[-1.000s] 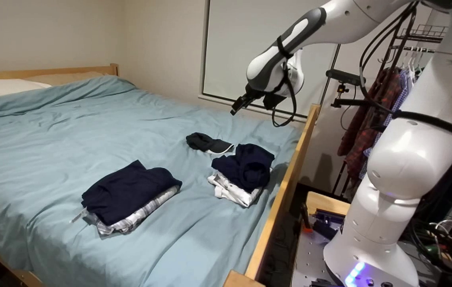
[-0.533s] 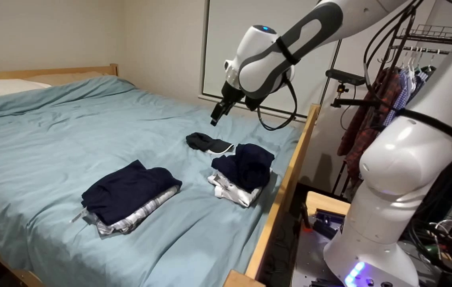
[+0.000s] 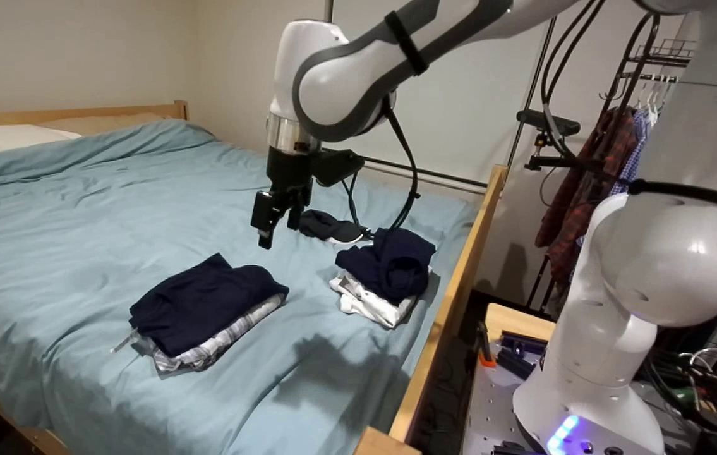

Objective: Put the black shirt on the white shirt

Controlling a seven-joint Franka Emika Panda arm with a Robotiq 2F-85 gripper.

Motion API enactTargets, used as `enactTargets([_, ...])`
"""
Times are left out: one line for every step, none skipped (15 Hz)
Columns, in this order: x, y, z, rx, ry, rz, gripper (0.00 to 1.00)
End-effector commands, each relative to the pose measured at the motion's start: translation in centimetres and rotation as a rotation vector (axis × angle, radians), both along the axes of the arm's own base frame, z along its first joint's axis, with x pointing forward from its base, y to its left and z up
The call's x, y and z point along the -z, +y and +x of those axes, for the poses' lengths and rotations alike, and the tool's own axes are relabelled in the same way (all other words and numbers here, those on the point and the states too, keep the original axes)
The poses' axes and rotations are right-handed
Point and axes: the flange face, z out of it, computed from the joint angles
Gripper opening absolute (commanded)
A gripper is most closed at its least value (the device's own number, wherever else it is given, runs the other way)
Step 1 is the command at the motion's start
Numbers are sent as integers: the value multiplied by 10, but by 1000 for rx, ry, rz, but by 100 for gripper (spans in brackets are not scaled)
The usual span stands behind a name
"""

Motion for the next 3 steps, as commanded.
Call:
enactTargets([3,3,4,1,9,2,100])
enactTargets([5,3,5,1,12,3,100])
enactTargets([5,2,5,3,12,3,100])
